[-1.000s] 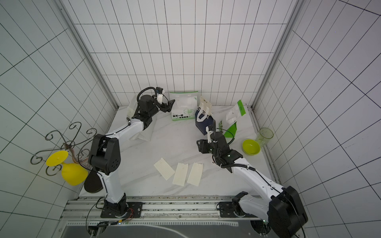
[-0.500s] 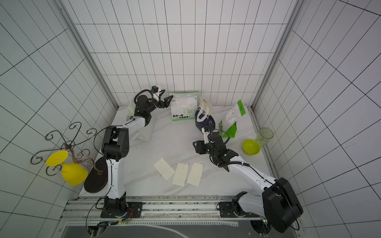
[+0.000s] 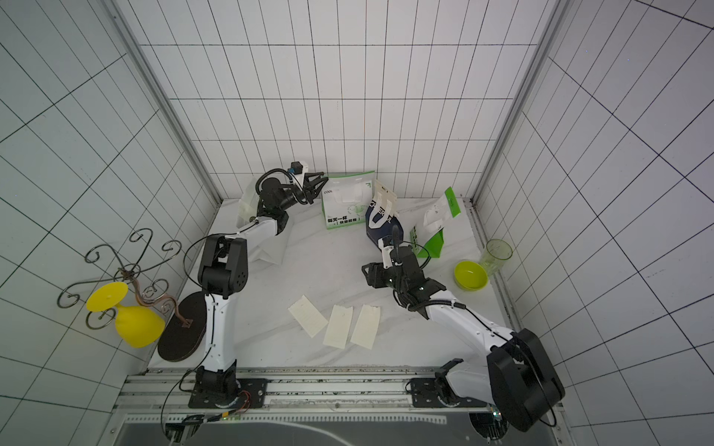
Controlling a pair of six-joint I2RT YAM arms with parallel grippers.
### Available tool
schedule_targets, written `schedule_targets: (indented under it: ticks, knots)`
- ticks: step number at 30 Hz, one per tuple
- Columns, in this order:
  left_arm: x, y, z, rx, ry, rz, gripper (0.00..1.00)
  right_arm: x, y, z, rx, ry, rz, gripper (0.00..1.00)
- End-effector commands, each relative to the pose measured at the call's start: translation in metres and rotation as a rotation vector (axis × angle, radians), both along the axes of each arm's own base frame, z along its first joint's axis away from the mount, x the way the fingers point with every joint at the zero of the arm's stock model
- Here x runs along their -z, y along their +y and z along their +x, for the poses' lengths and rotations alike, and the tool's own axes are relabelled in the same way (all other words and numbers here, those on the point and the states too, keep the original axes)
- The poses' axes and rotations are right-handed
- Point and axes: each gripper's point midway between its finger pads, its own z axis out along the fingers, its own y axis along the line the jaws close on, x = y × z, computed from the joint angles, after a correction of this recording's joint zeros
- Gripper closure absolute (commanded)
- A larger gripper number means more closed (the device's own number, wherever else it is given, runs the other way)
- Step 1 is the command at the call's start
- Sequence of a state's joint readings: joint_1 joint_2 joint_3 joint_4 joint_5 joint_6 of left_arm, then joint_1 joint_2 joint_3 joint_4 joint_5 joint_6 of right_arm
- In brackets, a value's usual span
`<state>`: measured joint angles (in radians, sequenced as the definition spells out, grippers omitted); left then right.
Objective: Staple the receipts to the bags
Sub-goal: Move the takeout bag to the center of the board.
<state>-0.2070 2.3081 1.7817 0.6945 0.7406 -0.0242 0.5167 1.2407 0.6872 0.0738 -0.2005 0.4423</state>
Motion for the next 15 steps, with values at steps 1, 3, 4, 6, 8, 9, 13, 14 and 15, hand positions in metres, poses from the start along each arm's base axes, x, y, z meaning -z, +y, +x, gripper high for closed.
schedule_targets:
  ticks: [1, 3, 4, 6, 8, 9, 13, 14, 15]
  knots:
    - [0.008, -0.005, -0.001, -0.005, -0.018, 0.040, 0.89, 0.016, -0.007, -0.006, 0.003, 0.018, -0.012, 0.41]
    - [0.007, -0.001, -0.001, -0.036, -0.019, 0.045, 0.97, 0.016, -0.006, -0.006, 0.000, 0.017, -0.010, 0.41]
    - [0.005, 0.002, -0.002, -0.052, -0.025, 0.047, 1.00, 0.017, -0.006, -0.006, -0.001, 0.018, -0.010, 0.41]
    - [0.001, 0.007, -0.005, -0.083, -0.030, 0.045, 1.00, 0.016, -0.006, -0.006, 0.000, 0.015, -0.007, 0.41]
    - [-0.007, 0.013, -0.014, -0.095, -0.043, 0.035, 1.00, 0.015, -0.006, -0.006, 0.001, 0.011, 0.000, 0.41]
    - [-0.010, 0.016, -0.018, -0.096, -0.040, 0.033, 1.00, 0.013, -0.006, -0.006, 0.000, 0.005, 0.003, 0.41]
    - [-0.022, 0.026, -0.043, -0.084, -0.018, 0.013, 1.00, 0.001, -0.006, -0.005, 0.006, -0.029, 0.024, 0.41]
    - [-0.025, 0.029, -0.049, -0.082, -0.011, 0.006, 1.00, -0.002, -0.006, -0.005, 0.007, -0.035, 0.030, 0.41]
    - [-0.028, 0.032, -0.056, -0.074, -0.002, -0.004, 1.00, -0.005, -0.006, -0.005, 0.006, -0.044, 0.036, 0.41]
